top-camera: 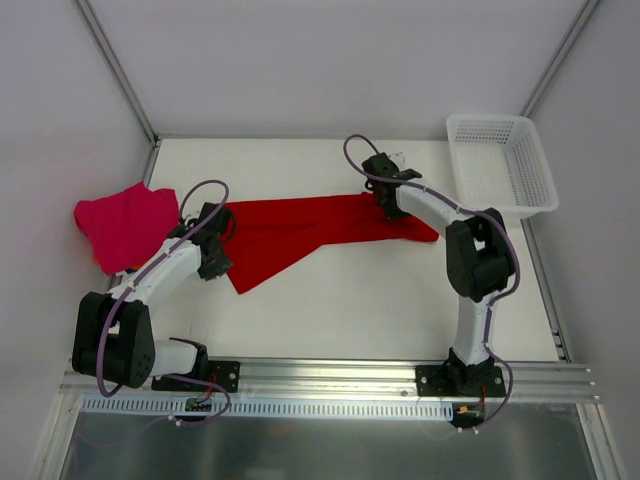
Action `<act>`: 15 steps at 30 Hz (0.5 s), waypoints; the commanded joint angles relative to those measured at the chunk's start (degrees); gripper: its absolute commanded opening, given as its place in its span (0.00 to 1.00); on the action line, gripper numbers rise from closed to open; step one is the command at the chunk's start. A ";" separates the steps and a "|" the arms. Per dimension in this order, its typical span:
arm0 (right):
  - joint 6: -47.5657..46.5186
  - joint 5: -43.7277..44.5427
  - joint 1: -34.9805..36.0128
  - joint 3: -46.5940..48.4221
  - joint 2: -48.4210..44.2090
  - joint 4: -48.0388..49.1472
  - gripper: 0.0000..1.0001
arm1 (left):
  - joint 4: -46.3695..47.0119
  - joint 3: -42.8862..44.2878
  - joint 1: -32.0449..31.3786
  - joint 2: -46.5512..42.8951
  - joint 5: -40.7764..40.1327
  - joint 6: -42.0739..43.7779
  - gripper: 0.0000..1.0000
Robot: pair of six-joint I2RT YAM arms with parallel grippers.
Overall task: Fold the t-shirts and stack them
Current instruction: Fold the tshirt
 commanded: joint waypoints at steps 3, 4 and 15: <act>5.05 4.29 6.39 -7.69 -14.45 -4.11 0.01 | -0.80 -0.86 -1.42 -2.05 0.46 -1.29 0.12; 5.57 4.37 7.11 -8.67 -15.25 -4.91 0.01 | -0.80 -0.95 -1.59 -2.32 0.46 -1.38 0.12; 14.97 6.75 15.37 -19.84 -24.22 -15.36 0.00 | -0.88 -3.06 -4.93 -7.06 1.96 -2.43 0.09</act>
